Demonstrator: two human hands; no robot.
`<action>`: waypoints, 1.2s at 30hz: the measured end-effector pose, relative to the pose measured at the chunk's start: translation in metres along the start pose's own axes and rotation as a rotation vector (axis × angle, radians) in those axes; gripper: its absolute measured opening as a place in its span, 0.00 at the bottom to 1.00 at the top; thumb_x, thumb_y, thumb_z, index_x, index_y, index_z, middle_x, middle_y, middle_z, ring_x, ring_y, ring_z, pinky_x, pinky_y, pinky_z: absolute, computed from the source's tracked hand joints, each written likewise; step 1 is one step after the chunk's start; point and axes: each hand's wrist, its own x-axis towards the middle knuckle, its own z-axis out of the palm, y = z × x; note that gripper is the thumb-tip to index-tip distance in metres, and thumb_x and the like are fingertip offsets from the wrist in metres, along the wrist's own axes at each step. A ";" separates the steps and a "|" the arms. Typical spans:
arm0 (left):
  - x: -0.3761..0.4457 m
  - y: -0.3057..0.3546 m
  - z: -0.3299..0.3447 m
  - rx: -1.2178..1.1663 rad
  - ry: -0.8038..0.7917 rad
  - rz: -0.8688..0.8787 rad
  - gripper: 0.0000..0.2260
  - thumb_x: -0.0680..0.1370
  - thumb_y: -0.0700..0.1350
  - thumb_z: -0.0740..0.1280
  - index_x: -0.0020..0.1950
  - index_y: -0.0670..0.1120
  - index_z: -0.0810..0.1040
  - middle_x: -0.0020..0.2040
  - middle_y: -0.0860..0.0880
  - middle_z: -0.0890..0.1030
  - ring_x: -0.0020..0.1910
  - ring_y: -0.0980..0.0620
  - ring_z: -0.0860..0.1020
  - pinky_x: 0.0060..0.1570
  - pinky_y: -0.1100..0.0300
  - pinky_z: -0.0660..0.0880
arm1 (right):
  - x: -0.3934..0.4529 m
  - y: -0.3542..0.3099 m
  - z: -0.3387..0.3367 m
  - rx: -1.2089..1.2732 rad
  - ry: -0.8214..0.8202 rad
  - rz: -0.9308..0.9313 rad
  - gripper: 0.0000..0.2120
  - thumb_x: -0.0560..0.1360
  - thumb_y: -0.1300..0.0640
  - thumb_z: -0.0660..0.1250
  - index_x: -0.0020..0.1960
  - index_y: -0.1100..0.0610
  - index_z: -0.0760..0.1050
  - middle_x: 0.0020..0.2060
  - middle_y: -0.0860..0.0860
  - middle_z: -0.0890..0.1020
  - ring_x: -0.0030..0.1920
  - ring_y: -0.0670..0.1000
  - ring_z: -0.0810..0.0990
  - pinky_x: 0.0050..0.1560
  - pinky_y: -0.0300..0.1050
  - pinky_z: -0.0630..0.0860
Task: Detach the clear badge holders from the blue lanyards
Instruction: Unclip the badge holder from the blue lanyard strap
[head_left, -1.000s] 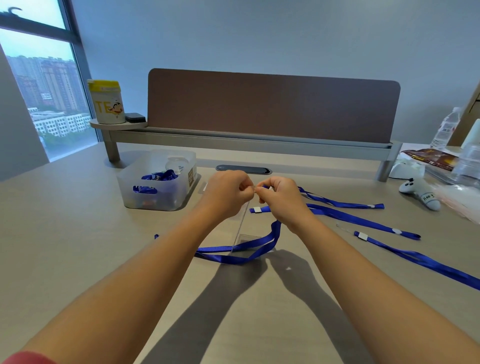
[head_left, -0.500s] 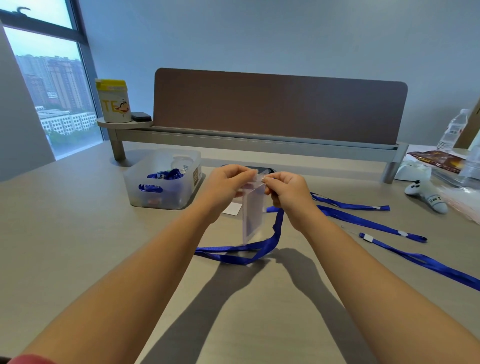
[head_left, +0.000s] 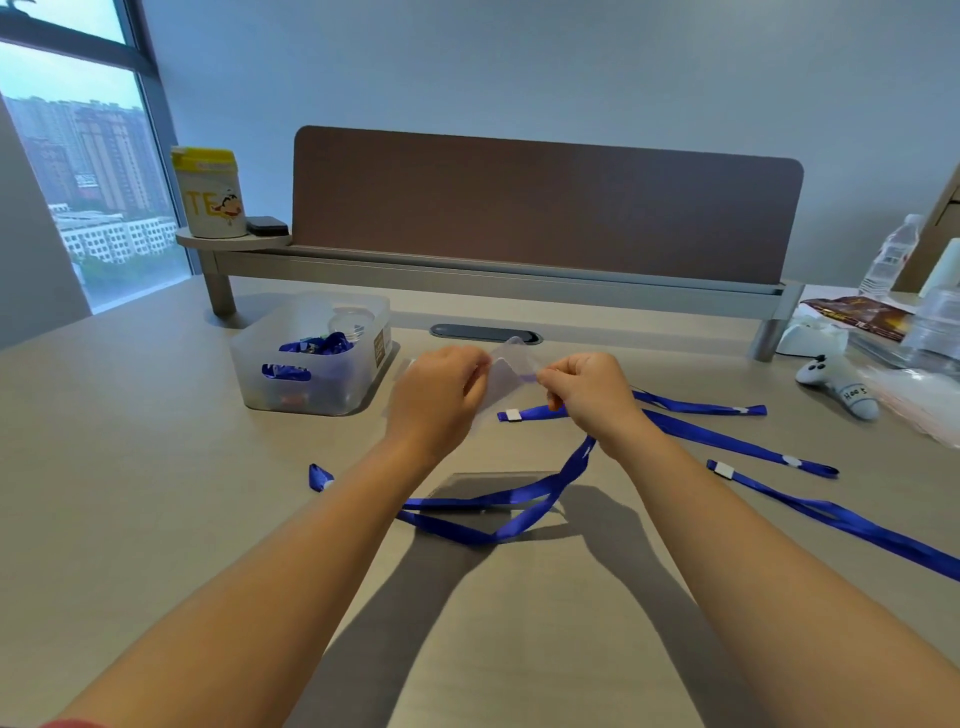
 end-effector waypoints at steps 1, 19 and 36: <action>0.000 -0.001 0.000 0.050 0.010 0.083 0.09 0.75 0.41 0.64 0.50 0.38 0.79 0.47 0.37 0.83 0.44 0.41 0.80 0.36 0.60 0.70 | 0.000 0.001 0.002 -0.101 0.005 -0.047 0.17 0.77 0.58 0.60 0.31 0.60 0.73 0.26 0.51 0.71 0.28 0.47 0.67 0.33 0.41 0.67; 0.000 -0.026 -0.001 0.215 -0.016 0.263 0.10 0.72 0.40 0.63 0.40 0.36 0.81 0.30 0.40 0.81 0.27 0.45 0.79 0.28 0.63 0.76 | 0.016 0.008 0.013 -0.070 -0.238 0.134 0.09 0.74 0.64 0.62 0.40 0.69 0.75 0.29 0.54 0.72 0.30 0.50 0.67 0.32 0.41 0.67; -0.027 -0.048 -0.029 0.128 -0.054 -0.193 0.12 0.77 0.41 0.61 0.58 0.39 0.77 0.56 0.39 0.80 0.54 0.43 0.77 0.51 0.58 0.74 | -0.011 0.037 0.072 -0.607 -0.530 -0.057 0.23 0.69 0.49 0.70 0.61 0.54 0.72 0.62 0.54 0.70 0.59 0.54 0.73 0.58 0.48 0.73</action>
